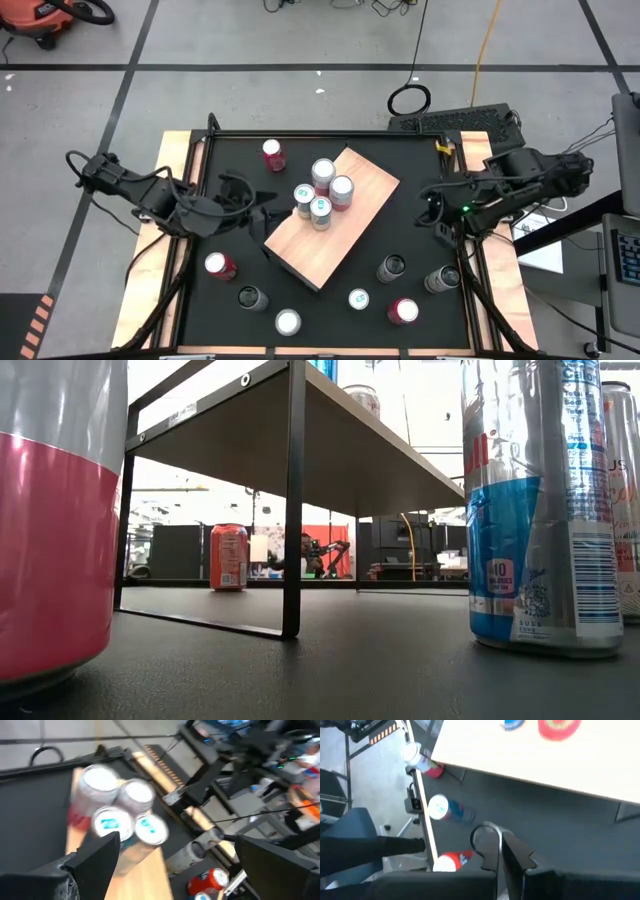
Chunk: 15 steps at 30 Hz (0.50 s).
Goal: Place canned beverage on shelf
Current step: Put the pink-white soda can on the shelf aligned with the pink-white soda can
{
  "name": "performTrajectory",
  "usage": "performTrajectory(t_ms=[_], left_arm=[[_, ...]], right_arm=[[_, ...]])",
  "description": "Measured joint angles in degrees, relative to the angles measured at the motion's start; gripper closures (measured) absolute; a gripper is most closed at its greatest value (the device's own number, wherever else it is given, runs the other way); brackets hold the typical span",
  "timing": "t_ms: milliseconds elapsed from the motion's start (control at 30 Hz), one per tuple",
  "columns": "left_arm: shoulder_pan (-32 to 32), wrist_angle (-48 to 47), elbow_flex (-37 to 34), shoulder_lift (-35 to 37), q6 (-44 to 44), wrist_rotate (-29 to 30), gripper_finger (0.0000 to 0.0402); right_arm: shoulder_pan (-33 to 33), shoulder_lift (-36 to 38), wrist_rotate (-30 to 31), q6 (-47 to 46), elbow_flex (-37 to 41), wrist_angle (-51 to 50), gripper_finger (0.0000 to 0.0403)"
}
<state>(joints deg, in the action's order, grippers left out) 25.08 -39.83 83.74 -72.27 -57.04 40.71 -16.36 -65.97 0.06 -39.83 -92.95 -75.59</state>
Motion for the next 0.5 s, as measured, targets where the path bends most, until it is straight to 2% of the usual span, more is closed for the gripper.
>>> performTrajectory(t_ms=[167,267,400,500], left_arm=[[0.03,-14.64,0.0,1.32,-18.34,-2.15,0.0006],[0.15,-18.3,0.05,1.55,-17.64,-6.86,0.0006],[0.22,-18.54,0.02,1.68,-9.49,-13.79,0.0006],[0.49,-19.3,0.02,1.46,-6.62,-20.3,0.0006]], right_arm=[[0.9,-2.51,-0.02,-0.58,0.0,2.92,0.0403],[0.99,-4.23,-0.09,-5.63,0.0,2.89,0.0403],[0.99,-6.04,-0.24,-14.15,0.0,2.14,0.0403],[0.73,-6.88,-0.32,-20.72,0.02,1.66,0.0403]])
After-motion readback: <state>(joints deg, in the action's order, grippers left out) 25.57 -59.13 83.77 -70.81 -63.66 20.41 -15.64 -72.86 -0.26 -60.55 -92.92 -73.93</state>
